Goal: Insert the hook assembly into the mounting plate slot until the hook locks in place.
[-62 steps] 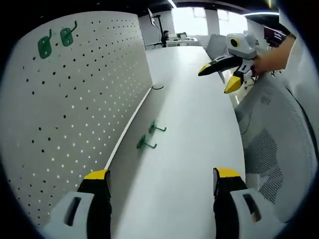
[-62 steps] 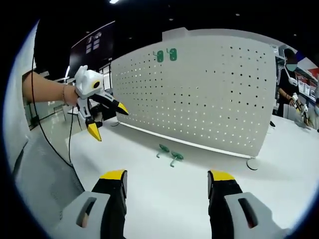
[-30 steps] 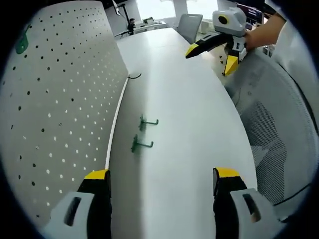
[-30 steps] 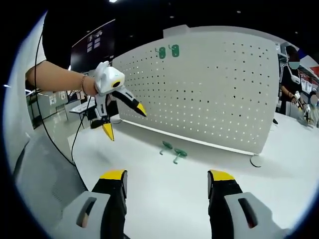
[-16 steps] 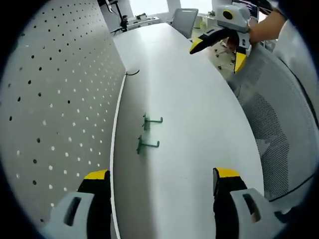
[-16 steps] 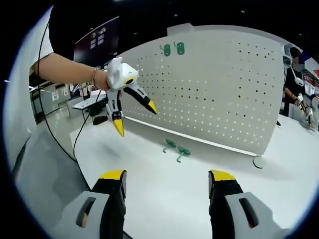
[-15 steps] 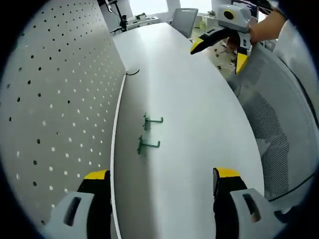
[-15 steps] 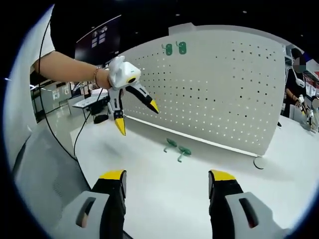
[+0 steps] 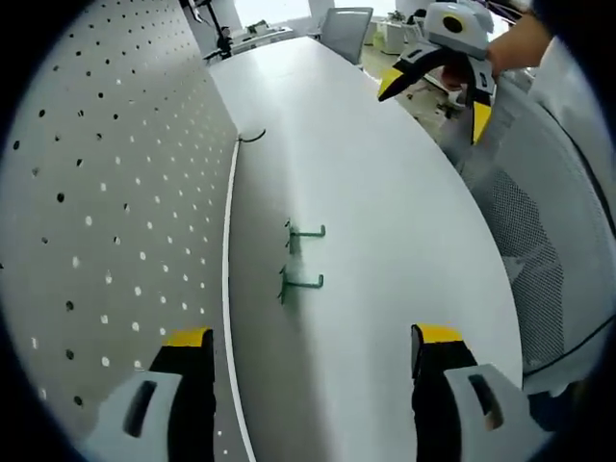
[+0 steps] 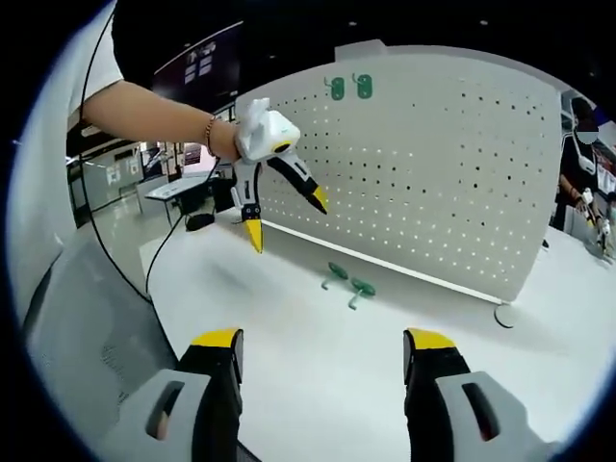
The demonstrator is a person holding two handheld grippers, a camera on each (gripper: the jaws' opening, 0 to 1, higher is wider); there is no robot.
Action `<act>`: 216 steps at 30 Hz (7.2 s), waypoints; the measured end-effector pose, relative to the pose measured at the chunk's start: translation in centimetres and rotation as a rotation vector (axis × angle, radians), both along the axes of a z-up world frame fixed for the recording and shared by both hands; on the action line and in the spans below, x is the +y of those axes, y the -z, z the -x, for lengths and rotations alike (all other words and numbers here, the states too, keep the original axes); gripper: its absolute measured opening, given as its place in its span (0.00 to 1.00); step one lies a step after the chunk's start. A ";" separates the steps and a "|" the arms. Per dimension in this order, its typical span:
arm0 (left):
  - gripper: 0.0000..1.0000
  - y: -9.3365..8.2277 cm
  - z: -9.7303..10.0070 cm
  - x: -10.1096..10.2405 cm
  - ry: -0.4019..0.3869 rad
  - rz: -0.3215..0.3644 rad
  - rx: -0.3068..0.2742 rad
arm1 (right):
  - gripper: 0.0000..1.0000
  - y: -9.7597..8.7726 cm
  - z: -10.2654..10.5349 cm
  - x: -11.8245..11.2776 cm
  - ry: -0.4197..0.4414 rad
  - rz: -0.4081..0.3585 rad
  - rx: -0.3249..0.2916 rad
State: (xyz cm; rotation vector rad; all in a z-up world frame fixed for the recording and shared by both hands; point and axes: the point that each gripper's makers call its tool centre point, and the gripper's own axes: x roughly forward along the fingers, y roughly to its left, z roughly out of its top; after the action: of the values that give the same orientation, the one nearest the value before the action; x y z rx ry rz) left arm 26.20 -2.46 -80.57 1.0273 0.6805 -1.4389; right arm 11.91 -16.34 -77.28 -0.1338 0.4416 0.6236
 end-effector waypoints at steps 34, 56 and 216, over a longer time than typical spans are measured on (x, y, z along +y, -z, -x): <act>0.84 4.2 -0.6 -2.9 0.121 -0.072 0.046 | 0.65 0.3 -0.1 -0.4 0.031 -0.025 0.027; 0.83 7.3 -0.2 -3.4 0.149 -0.118 0.118 | 0.64 0.5 0.0 -0.3 0.023 -0.008 0.035; 0.01 2.3 -1.3 -4.4 -0.313 0.319 0.012 | 0.60 -0.1 -0.7 -1.7 0.100 -0.071 0.020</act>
State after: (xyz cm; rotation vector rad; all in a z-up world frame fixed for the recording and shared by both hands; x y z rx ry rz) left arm 27.45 -6.83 -82.91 0.6332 0.5688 -1.2302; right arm 12.61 -18.06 -77.17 -0.0380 0.4424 0.5419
